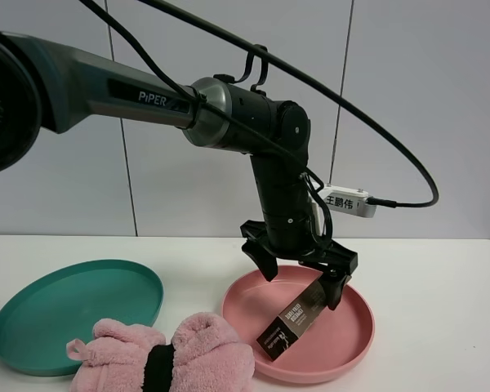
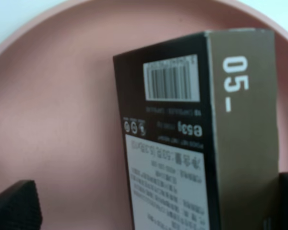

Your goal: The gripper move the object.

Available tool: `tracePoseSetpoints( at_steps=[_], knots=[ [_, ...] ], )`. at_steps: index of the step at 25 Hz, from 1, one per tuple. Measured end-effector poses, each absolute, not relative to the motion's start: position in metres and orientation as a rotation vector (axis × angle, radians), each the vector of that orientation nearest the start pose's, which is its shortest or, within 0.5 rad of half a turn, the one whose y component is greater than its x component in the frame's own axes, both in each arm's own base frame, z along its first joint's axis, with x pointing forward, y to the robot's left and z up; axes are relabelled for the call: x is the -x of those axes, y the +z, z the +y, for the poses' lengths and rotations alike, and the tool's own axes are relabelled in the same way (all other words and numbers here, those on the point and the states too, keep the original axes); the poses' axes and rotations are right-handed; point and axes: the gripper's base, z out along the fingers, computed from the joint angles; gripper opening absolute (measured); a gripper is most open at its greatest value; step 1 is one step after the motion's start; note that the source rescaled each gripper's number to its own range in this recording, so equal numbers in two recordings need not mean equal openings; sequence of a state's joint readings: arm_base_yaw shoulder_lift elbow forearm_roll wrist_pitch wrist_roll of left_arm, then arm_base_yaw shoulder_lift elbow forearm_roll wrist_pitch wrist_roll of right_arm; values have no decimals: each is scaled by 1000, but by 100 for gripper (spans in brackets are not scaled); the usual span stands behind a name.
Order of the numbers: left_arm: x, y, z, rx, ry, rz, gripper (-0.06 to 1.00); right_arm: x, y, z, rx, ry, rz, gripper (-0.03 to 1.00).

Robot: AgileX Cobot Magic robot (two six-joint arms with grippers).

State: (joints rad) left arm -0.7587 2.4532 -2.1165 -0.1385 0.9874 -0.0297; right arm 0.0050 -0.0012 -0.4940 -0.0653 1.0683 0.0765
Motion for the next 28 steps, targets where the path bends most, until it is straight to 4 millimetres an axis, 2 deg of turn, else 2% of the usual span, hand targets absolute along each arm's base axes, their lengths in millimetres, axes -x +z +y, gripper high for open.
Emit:
tracePoseSetpoints(
  at_steps=[12, 21, 28],
  knots=[
    [-368, 146, -364, -959, -337, 2734, 99, 5, 275, -5, -77, -28, 2054, 100],
    [-374, 146, -357, -949, -310, 2741, 99, 5, 275, -5, -77, -28, 2054, 100],
    [-371, 170, -354, -947, -326, 2722, 99, 5, 275, -5, -77, -28, 2054, 100]
  ],
)
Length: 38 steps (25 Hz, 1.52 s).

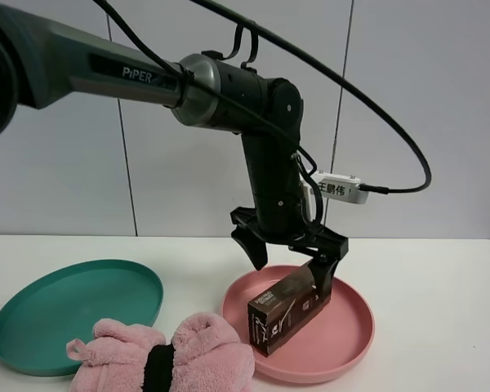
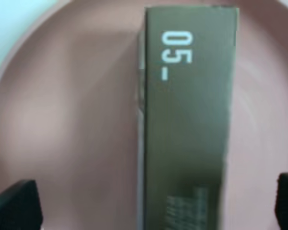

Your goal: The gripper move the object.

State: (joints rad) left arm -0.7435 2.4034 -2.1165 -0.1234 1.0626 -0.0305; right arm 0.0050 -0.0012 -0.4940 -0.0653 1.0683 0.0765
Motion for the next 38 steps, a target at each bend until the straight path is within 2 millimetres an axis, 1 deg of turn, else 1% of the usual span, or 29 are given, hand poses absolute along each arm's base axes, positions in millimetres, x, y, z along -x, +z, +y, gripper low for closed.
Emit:
tracePoseSetpoints(
  at_steps=[3, 5, 7, 11, 16, 17, 19, 23, 28, 34, 37, 38],
  knots=[
    [-368, 187, -352, -948, -333, 2710, 99, 5, 275, -5, -77, -28, 2054, 100],
    [-366, 202, -350, -950, -338, 2698, 99, 5, 275, -5, -77, -28, 2054, 100],
    [-364, 219, -348, -950, -348, 2681, 99, 5, 275, -5, -77, -28, 2054, 100],
    [-359, 262, -345, -939, -385, 2612, 99, 5, 275, -5, -77, -28, 2054, 100],
    [-352, 301, -339, -921, -422, 2542, 100, 5, 275, -5, -77, -28, 2054, 100],
    [-352, 305, -338, -920, -422, 2532, 100, 5, 275, -5, -77, -28, 2054, 100],
    [-351, 312, -336, -917, -414, 2516, 100, 5, 275, -5, -77, -28, 2054, 100],
    [-360, 314, -325, -886, -372, 2515, 100, 5, 275, -5, -77, -28, 2054, 100],
    [-385, 314, -294, -799, -310, 2531, 100, 5, 275, -5, -77, -28, 2054, 100],
    [-417, 314, -246, -701, -247, 2547, 100, 5, 275, -5, -77, -28, 2054, 100],
    [-435, 314, -214, -638, -206, 2557, 100, 5, 275, -5, -77, -28, 2054, 100],
    [-441, 314, -201, -611, -188, 2561, 100, 5, 275, -5, -77, -28, 2054, 100]
  ],
)
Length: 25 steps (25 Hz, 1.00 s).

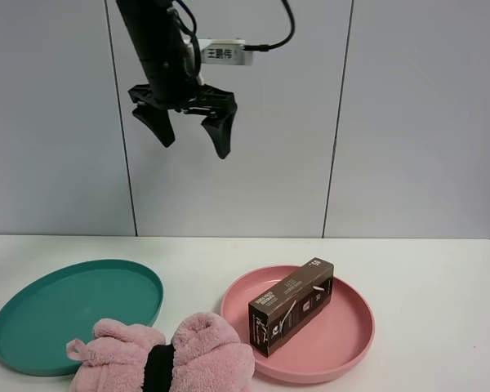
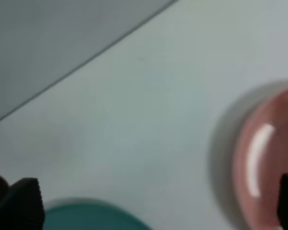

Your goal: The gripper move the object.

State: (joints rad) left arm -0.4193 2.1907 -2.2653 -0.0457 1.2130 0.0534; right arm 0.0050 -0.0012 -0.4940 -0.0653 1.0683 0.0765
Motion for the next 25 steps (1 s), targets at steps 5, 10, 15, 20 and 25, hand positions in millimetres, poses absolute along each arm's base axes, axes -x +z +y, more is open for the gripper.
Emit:
tracePoseSetpoints(
  at_steps=[5, 10, 15, 20, 25],
  knots=[
    [-457, 316, -158, -517, -141, 2572, 100, 5, 275, -5, -77, -28, 2054, 100],
    [-458, 332, -131, -465, -95, 2545, 100, 5, 275, -5, -77, -28, 2054, 100],
    [-452, 351, -118, -438, -53, 2508, 100, 5, 275, -5, -77, -28, 2054, 100],
    [-437, 346, -103, -446, 26, 2569, 100, 5, 275, -5, -77, -28, 2054, 100],
    [-404, 344, -79, -456, 136, 2639, 100, 5, 275, -5, -77, -28, 2054, 100]
  ],
)
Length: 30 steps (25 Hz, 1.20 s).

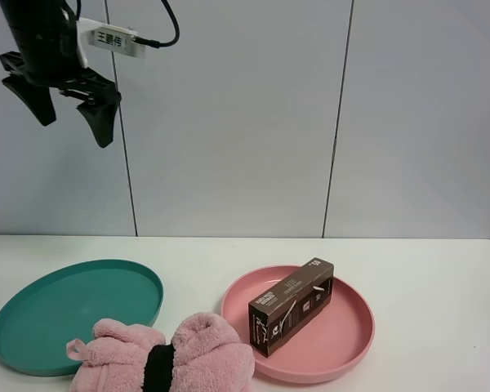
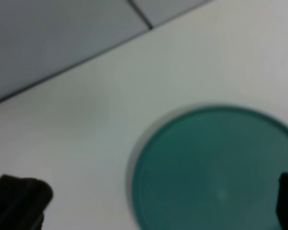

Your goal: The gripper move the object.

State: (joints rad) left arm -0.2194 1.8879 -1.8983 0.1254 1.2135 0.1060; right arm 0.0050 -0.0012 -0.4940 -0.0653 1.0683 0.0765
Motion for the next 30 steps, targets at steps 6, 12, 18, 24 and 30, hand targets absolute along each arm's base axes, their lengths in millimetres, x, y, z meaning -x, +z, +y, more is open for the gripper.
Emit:
tracePoseSetpoints(
  at_steps=[6, 12, 18, 24, 30],
  knots=[
    [-354, 362, -56, -419, 160, 2654, 100, 5, 275, -5, -77, -28, 2054, 100],
    [-305, 371, -36, -374, 169, 2658, 100, 5, 275, -5, -77, -28, 2054, 100],
    [-247, 376, -20, -322, 175, 2624, 100, 5, 275, -5, -77, -28, 2054, 100],
    [-186, 367, -12, -314, 172, 2589, 100, 5, 275, -5, -77, -28, 2054, 100],
    [-125, 367, -4, -288, 172, 2475, 100, 5, 275, -5, -77, -28, 2054, 100]
  ],
)
